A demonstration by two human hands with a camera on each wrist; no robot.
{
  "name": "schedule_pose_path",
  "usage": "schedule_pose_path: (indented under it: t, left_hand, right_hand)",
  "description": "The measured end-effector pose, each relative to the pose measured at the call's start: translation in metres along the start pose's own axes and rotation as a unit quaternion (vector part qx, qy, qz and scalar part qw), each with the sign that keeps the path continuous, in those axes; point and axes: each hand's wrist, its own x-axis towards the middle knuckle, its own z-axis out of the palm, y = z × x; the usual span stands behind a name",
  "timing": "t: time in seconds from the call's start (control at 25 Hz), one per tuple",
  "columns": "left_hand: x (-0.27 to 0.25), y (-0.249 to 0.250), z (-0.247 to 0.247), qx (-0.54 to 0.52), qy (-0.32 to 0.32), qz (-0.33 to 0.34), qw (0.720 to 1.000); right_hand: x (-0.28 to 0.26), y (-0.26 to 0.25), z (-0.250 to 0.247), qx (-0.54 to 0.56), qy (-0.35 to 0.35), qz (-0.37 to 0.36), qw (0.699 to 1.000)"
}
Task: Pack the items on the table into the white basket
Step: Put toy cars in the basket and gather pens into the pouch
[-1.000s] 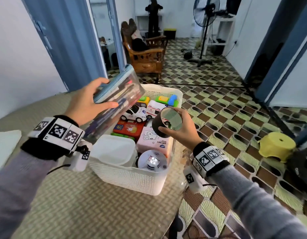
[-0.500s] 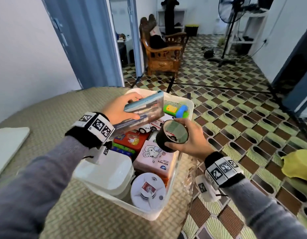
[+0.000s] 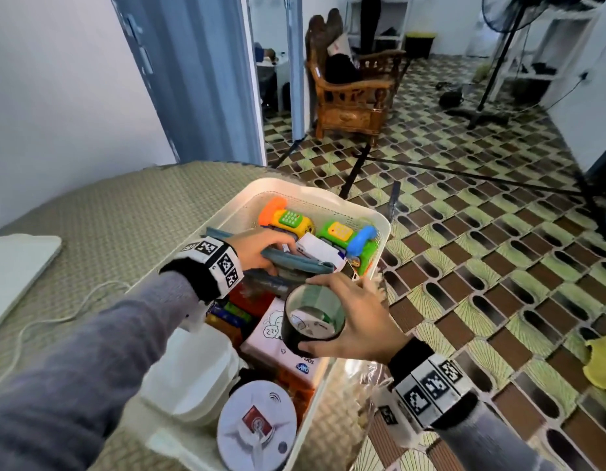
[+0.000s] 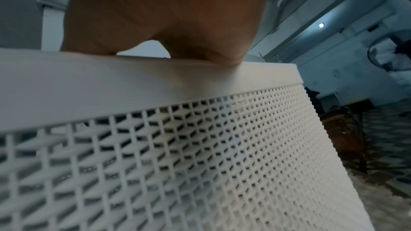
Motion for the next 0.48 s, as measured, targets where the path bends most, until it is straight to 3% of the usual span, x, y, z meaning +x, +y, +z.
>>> schedule_pose_path:
  t: [0.12,0.48]
  left_hand:
    - [0.012,0.002,0.002,0.023,-0.012,-0.011,1.000]
    - [0.024,0.014,0.012,0.041,-0.012,0.076,0.996]
  right_hand:
    - [-0.001,0.003,0.001,-0.005,-0.001,0.002,1.000]
    - [0.007,0.003,0.003,-0.054,-0.013,0.017,0.998]
